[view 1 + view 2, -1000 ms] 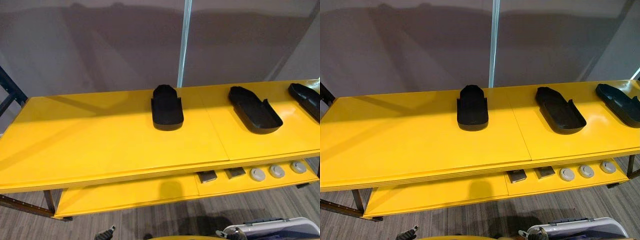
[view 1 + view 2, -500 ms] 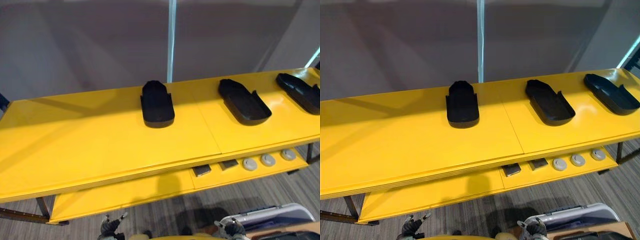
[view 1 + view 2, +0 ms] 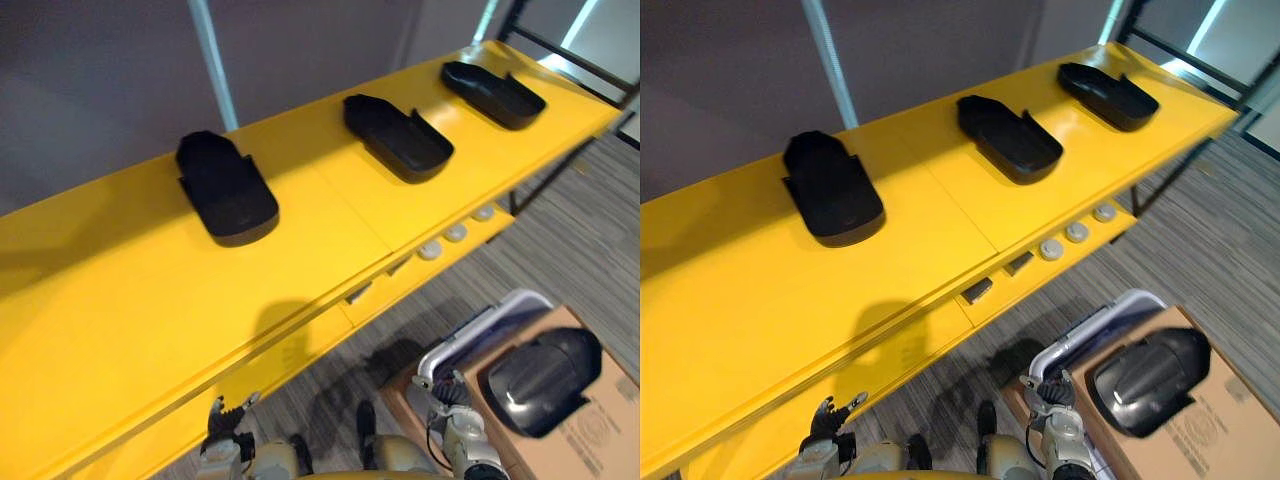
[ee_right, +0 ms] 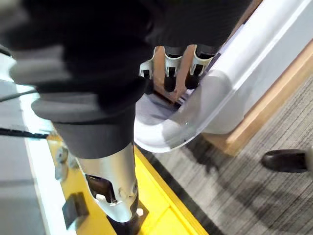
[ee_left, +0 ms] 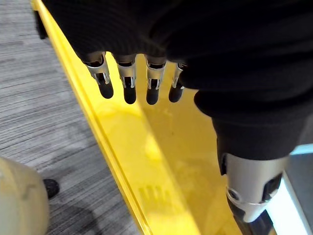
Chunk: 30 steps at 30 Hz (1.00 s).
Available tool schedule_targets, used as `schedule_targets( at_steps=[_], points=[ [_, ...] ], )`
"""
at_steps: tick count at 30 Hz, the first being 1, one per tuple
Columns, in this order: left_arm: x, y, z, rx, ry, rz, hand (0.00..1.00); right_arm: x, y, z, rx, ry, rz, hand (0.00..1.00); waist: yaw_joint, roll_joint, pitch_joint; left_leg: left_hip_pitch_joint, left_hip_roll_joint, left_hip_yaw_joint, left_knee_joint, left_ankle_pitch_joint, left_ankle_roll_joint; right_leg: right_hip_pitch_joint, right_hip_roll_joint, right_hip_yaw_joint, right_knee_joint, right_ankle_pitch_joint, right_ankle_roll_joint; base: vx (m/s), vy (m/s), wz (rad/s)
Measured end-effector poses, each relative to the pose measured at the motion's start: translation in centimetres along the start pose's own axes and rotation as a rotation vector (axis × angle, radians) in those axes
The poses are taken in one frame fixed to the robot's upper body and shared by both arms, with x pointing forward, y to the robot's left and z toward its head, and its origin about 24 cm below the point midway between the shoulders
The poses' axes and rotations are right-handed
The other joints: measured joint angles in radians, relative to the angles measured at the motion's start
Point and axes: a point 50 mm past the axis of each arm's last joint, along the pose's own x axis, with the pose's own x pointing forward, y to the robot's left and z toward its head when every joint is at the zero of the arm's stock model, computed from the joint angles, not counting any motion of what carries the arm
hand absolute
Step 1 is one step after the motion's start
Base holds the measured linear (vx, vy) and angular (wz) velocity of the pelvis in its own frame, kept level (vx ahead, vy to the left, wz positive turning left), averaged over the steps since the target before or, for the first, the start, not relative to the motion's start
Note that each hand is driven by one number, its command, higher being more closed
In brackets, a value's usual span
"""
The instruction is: Walk over and take plastic housings, then place them on the shelf
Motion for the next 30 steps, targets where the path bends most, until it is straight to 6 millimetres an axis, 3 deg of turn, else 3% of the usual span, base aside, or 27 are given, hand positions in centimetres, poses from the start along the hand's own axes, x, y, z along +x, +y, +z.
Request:
schedule_targets(
  at_steps=[1, 2, 4, 6, 8, 11, 12, 14, 16, 22, 25, 26, 27, 28, 30],
  points=[
    [0.2, 0.5, 0.1, 0.014, -0.004, 0.009, 0.0, 0.0, 0.2, -0.5, -0.018, 0.029, 0.005, 0.0, 0.004, -0.027, -0.002, -0.006, -0.012, 0.003, 0.02, 0.004, -0.009, 0.022, -0.004, 0.029, -0.061, -0.009, 0.023, -0.03, -0.146, -0.7],
    [0.3, 0.6, 0.3, 0.024, -0.008, 0.009, 0.0, 0.2, 0.0, -0.8, -0.037, 0.05, 0.003, 0.0, 0.008, -0.033, -0.004, -0.019, -0.028, -0.042, 0.017, 0.009, -0.018, 0.038, 0.012, 0.053, -0.136, -0.014, 0.022, -0.03, -0.196, -0.88],
    [0.0, -0.1, -0.1, 0.04, 0.004, -0.017, 0.0, 0.5, -1.0, -0.6, -0.076, 0.057, -0.018, 0.0, 0.013, -0.001, 0.0, -0.023, -0.024, -0.114, -0.021, 0.031, -0.049, 0.077, 0.065, 0.096, -0.263, 0.064, 0.003, -0.02, -0.153, -0.83],
    [-0.1, -0.7, -0.3, 0.062, 0.005, -0.041, 0.0, 0.5, -2.1, -1.1, -0.092, 0.072, -0.043, 0.0, 0.01, 0.003, -0.001, 0.002, -0.016, -0.121, -0.059, 0.046, -0.067, 0.1, 0.096, 0.137, -0.336, 0.111, -0.011, 0.02, -0.114, -0.62],
    [-0.1, -1.1, -0.2, 0.077, 0.003, -0.058, 0.0, 0.4, -2.5, -1.5, -0.094, 0.081, -0.052, 0.0, -0.003, 0.002, -0.001, 0.027, -0.015, -0.123, -0.066, 0.053, -0.074, 0.129, 0.103, 0.141, -0.356, 0.119, -0.018, 0.01, -0.071, -0.17],
    [-0.2, -1.7, -0.1, 0.093, -0.004, -0.092, 0.0, 0.2, -2.8, -2.0, -0.09, 0.092, -0.06, 0.0, 0.0, 0.009, -0.002, 0.049, -0.017, -0.151, -0.059, 0.057, -0.079, 0.136, 0.11, 0.185, -0.36, 0.128, -0.021, -0.03, -0.014, -0.29],
    [-0.3, -1.6, -0.1, 0.093, -0.002, -0.092, 0.0, 0.2, -2.8, -1.9, -0.089, 0.087, -0.059, 0.0, 0.002, 0.013, 0.0, 0.044, -0.021, -0.184, -0.054, 0.057, -0.079, 0.137, 0.112, 0.197, -0.36, 0.131, -0.019, 0.01, 0.005, -0.55],
    [-0.4, -1.5, -0.8, 0.097, 0.02, -0.09, 0.0, 0.4, -2.7, -1.4, -0.086, 0.064, -0.057, 0.0, 0.004, 0.025, 0.004, 0.037, -0.053, -0.346, -0.032, 0.057, -0.079, 0.135, 0.111, 0.254, -0.358, 0.143, -0.013, 0.02, 0.037, -0.66],
    [-0.5, -1.4, -1.4, 0.105, 0.044, -0.091, 0.0, 0.4, -2.7, -1.2, -0.078, 0.051, -0.061, 0.0, 0.005, 0.03, 0.002, 0.052, -0.071, -0.405, -0.06, 0.057, -0.079, 0.127, 0.109, 0.294, -0.361, 0.155, -0.004, -0.02, 0.097, -0.64],
    [0.0, -1.1, -0.6, 0.132, 0.025, -0.086, 0.0, 0.9, -2.6, 0.6, -0.009, -0.008, -0.079, 0.0, 0.002, 0.029, 0.002, 0.084, -0.095, -0.36, -0.148, 0.052, -0.071, 0.079, 0.108, 0.381, -0.394, 0.209, 0.022, -0.04, 0.11, -0.46],
    [0.1, -0.6, -0.9, 0.138, 0.036, -0.074, 0.0, 1.3, -1.9, 2.1, 0.002, -0.043, -0.066, 0.0, 0.0, 0.03, 0.005, 0.078, -0.084, -0.253, -0.151, 0.037, -0.051, 0.029, 0.11, 0.446, -0.422, 0.249, 0.033, -0.09, 0.089, -0.92],
    [0.1, -0.6, -0.9, 0.132, 0.036, -0.07, 0.0, 1.3, -1.8, 2.0, 0.0, -0.032, -0.066, 0.0, 0.0, 0.043, 0.013, 0.076, -0.071, -0.218, -0.163, 0.03, -0.044, 0.023, 0.089, 0.335, -0.415, 0.221, -0.008, -0.08, 0.058, -0.78],
    [0.1, -0.6, -0.7, 0.131, 0.03, -0.07, 0.0, 1.3, -1.7, 1.8, -0.001, -0.024, -0.065, 0.0, 0.006, 0.048, 0.016, 0.076, -0.066, -0.2, -0.166, 0.03, -0.044, 0.011, 0.073, 0.266, -0.399, 0.214, -0.02, -0.02, 0.038, -0.76],
    [0.2, -0.5, -0.6, 0.132, 0.025, -0.067, 0.0, 1.1, -1.6, 1.0, -0.007, 0.011, -0.062, 0.0, 0.012, 0.043, 0.014, 0.08, -0.062, -0.169, -0.166, 0.027, -0.05, 0.005, 0.046, 0.169, -0.391, 0.214, -0.021, 0.02, 0.025, -0.68],
    [0.1, -0.4, -1.0, 0.134, 0.039, -0.065, 0.0, 0.7, -2.2, -0.9, -0.019, 0.075, -0.076, 0.0, 0.013, 0.045, 0.018, 0.09, -0.063, -0.153, -0.144, 0.021, -0.06, 0.018, 0.05, 0.198, -0.416, 0.266, 0.024, 0.06, -0.027, -0.58]
  ],
)
